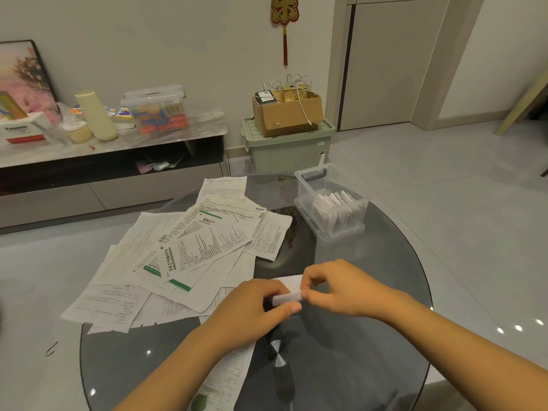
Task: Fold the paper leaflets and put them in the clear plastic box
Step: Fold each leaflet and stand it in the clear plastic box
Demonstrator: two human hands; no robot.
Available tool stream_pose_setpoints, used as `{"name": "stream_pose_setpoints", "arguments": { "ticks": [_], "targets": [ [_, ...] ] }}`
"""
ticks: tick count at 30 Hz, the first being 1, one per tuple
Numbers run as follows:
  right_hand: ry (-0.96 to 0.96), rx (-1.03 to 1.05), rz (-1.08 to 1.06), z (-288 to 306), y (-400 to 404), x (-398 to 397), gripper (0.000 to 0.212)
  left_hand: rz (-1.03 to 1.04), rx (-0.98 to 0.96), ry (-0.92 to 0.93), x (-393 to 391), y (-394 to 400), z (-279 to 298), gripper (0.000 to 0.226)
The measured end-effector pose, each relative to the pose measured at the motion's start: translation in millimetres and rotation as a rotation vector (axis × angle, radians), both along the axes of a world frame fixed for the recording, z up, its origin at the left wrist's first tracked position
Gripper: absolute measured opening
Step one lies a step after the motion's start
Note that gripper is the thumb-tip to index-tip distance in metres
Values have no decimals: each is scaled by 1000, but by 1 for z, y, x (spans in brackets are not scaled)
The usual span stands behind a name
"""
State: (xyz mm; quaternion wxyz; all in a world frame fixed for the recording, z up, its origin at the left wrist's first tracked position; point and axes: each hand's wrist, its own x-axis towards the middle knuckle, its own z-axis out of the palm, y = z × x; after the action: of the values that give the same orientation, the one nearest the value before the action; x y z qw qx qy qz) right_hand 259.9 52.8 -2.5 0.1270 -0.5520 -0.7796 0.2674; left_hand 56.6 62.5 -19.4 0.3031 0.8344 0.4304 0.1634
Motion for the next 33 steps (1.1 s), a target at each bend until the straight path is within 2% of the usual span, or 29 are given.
{"name": "stream_pose_setpoints", "arguments": {
  "ticks": [3,12,18,23,28,33],
  "targets": [
    [33,28,-75,-5,2,-3,12,51,70,51,4,0,-6,13],
    [63,13,-211,-22,12,-17,28,170,96,53,12,2,-16,43],
    [-50,18,-232,-25,17,-18,46,204,151,118,13,5,-19,43],
    [-60,-8,-244,-21,18,-17,39,218,151,236,13,8,-14,49],
    [69,-35,-231,-18,16,-18,23,216,117,117,12,6,-12,48],
    [225,-4,-176,-1,10,-21,19,315,16,-87,17,3,0,19]
  ]
}}
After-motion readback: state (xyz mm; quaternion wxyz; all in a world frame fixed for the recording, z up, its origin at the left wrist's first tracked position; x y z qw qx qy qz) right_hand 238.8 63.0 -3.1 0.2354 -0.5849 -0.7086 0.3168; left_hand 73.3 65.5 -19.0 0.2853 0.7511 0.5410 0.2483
